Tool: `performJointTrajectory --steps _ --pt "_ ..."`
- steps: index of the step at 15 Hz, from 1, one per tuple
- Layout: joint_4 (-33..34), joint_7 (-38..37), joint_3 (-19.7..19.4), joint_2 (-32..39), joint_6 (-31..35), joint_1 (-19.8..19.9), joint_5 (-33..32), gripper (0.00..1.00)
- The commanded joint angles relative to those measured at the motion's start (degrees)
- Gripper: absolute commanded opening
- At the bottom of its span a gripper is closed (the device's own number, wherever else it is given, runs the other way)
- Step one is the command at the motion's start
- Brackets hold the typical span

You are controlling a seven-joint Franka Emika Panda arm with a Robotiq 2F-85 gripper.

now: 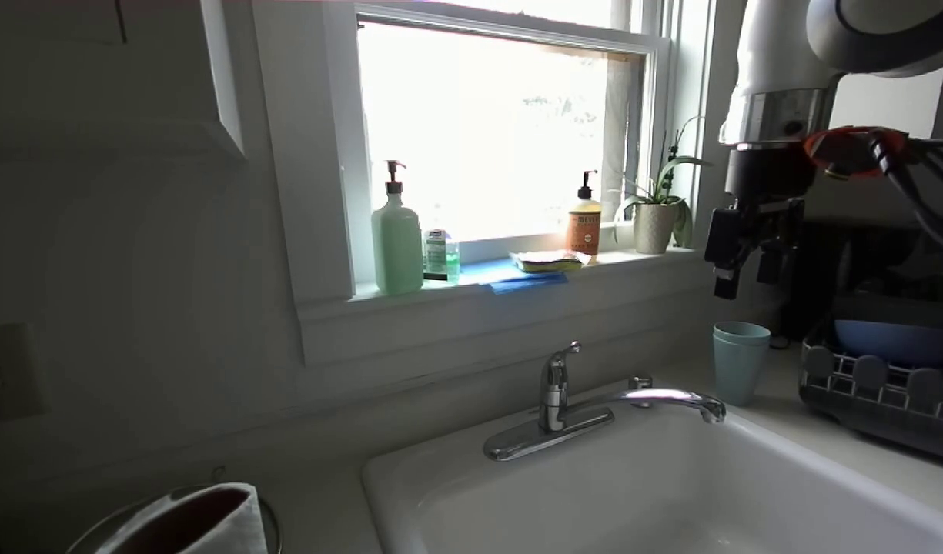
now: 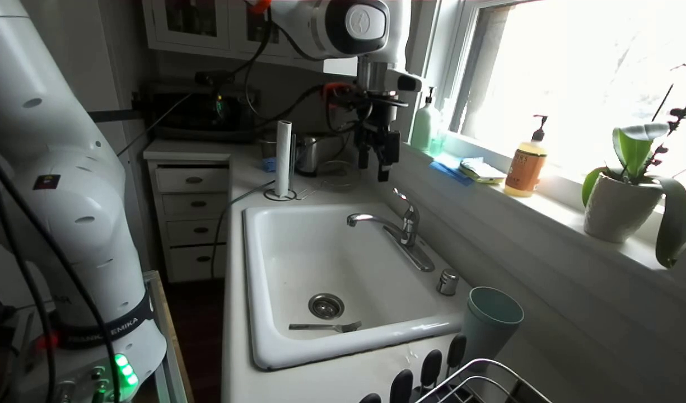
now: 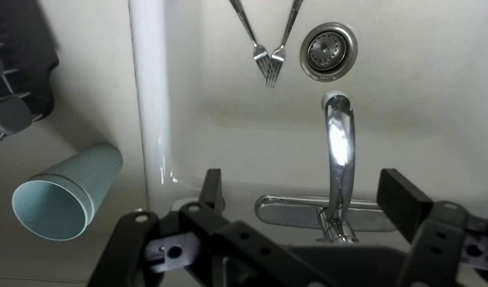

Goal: Rearrange the cups and move it to the left of the sink

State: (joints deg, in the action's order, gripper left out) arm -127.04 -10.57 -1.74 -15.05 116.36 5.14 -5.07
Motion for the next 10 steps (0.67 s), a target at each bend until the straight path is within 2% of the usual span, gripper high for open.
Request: performJointTrajectory --steps 1,5,8,9,10 --pt "5.6 5.3 -2.3 4.7 -6.5 1.4 -2.3 1.0" --pt "11.6 15.0 -6.4 10.0 -10.6 3.8 -6.5 1.0" --pt "15.6 23.4 -9.5 15.1 -8.3 5.2 -4.1 1.0" --pt "18.6 21.2 -10.0 17.6 -9.7 5.7 -1.1 1.0" --pt "12.8 20.0 -9.3 12.5 -7.9 5.2 -3.9 1.0"
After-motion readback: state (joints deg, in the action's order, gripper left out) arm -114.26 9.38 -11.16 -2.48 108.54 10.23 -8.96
